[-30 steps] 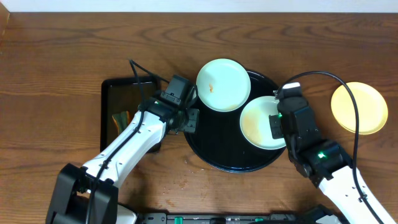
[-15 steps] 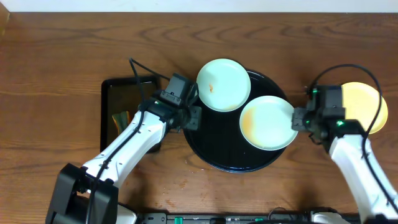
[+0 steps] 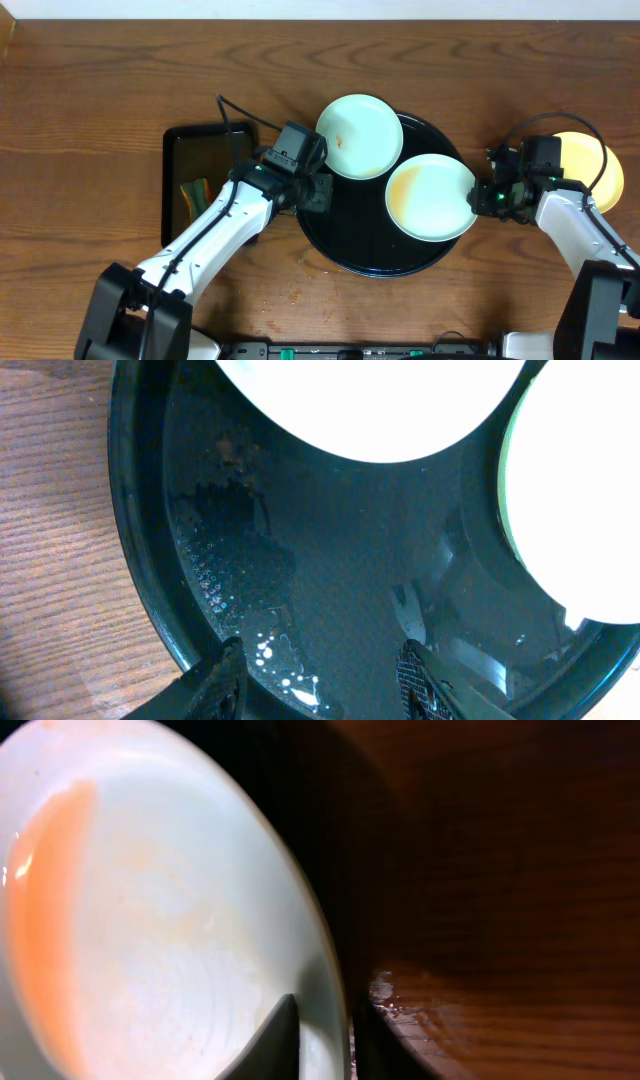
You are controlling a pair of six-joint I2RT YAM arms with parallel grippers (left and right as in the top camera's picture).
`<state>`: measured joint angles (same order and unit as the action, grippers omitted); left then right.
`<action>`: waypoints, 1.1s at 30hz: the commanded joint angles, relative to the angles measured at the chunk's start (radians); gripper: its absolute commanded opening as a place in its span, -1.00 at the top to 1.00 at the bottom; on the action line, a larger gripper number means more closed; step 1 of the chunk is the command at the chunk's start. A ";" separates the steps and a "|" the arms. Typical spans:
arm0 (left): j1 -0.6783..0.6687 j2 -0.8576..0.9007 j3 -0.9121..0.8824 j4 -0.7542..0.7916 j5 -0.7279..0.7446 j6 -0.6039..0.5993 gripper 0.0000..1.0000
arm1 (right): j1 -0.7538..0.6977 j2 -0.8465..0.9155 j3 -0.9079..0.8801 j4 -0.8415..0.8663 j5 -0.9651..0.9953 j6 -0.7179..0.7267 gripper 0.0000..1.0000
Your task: Clean dirty plates on tray and stack at the side
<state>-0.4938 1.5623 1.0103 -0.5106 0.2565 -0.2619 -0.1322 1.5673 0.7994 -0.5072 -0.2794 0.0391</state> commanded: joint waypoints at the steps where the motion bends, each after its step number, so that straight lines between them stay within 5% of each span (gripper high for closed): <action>1: -0.002 0.007 0.007 0.005 0.003 -0.005 -0.01 | -0.005 -0.016 0.018 0.002 0.002 -0.018 0.94; 16: -0.002 0.008 0.006 0.003 0.002 -0.005 -0.01 | 0.093 -0.256 0.018 -0.034 0.028 0.001 0.98; 24: -0.002 0.008 0.006 -0.014 0.001 -0.005 -0.01 | 0.412 -0.335 0.018 -0.056 0.602 0.125 0.97; 33: -0.002 0.008 0.006 -0.048 0.001 -0.005 -0.01 | 0.725 -0.412 0.018 -0.005 0.922 0.099 0.98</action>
<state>-0.4938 1.5623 1.0103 -0.5522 0.2565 -0.2619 0.5289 1.1976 0.8001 -0.5179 0.4576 0.1299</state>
